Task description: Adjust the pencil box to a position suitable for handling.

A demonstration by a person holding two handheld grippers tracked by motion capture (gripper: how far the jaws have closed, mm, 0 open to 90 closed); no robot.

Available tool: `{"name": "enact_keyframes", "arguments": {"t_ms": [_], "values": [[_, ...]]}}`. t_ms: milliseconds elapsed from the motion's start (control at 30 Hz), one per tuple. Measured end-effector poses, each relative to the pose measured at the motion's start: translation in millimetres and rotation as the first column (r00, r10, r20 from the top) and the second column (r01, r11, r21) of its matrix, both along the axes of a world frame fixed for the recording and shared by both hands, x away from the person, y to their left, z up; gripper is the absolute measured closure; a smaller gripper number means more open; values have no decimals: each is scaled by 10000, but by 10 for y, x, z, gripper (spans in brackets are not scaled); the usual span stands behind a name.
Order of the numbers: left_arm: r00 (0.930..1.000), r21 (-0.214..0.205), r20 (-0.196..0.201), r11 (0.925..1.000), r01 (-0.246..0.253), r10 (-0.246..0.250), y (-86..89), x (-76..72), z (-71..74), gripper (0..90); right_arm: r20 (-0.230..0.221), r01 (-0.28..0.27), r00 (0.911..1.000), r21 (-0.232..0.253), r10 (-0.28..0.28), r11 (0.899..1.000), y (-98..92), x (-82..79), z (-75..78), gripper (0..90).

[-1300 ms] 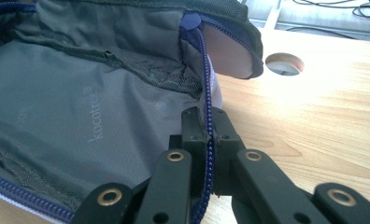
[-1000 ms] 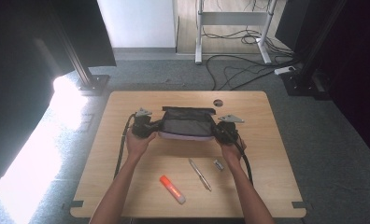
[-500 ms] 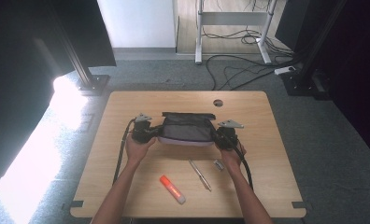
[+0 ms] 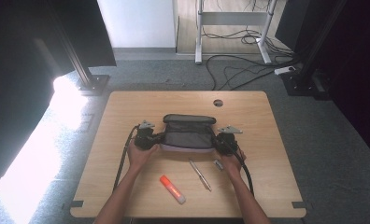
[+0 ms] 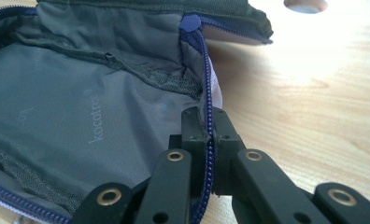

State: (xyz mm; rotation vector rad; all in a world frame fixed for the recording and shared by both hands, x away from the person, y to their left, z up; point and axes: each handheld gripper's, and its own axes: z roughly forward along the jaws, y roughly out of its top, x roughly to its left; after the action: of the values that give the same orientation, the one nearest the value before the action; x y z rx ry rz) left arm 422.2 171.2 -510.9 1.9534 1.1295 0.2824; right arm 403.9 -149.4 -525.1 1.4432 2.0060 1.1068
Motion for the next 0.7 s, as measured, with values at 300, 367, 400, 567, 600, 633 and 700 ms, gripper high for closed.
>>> {"name": "enact_keyframes", "arguments": {"t_ms": [300, 367, 400, 567, 600, 633, 700], "values": [[9997, 95, -226, 10000, -21, 23, -26, 19, -110, 844, -452, 39, 9990, -177, -47, 9998, -4, 85, -115, 855], [9996, 119, -265, 9999, -45, 48, -31, 27, -129, 840, -518, 68, 9986, -162, -77, 9998, -3, 104, -135, 853], [9996, 131, -291, 9999, -48, 52, -33, 31, -138, 839, -546, 66, 9985, -190, -76, 9998, -1, 112, -143, 852], [9993, 225, -383, 9997, -8, 16, -35, 44, -171, 823, -631, 113, 9979, -155, -123, 9998, 0, 139, -177, 841], [9992, 207, -389, 9998, -21, 29, -34, 47, -175, 813, -597, 90, 9982, -153, -99, 9998, -3, 143, -177, 830], [9992, 198, -399, 9998, -37, 45, -35, 51, -182, 808, -571, 75, 9983, -158, -84, 9998, -4, 144, -175, 825], [9991, 179, -419, 9998, -36, 43, -35, 55, -188, 787, -564, 25, 9984, -167, -35, 9999, -4, 147, -170, 801]]}}
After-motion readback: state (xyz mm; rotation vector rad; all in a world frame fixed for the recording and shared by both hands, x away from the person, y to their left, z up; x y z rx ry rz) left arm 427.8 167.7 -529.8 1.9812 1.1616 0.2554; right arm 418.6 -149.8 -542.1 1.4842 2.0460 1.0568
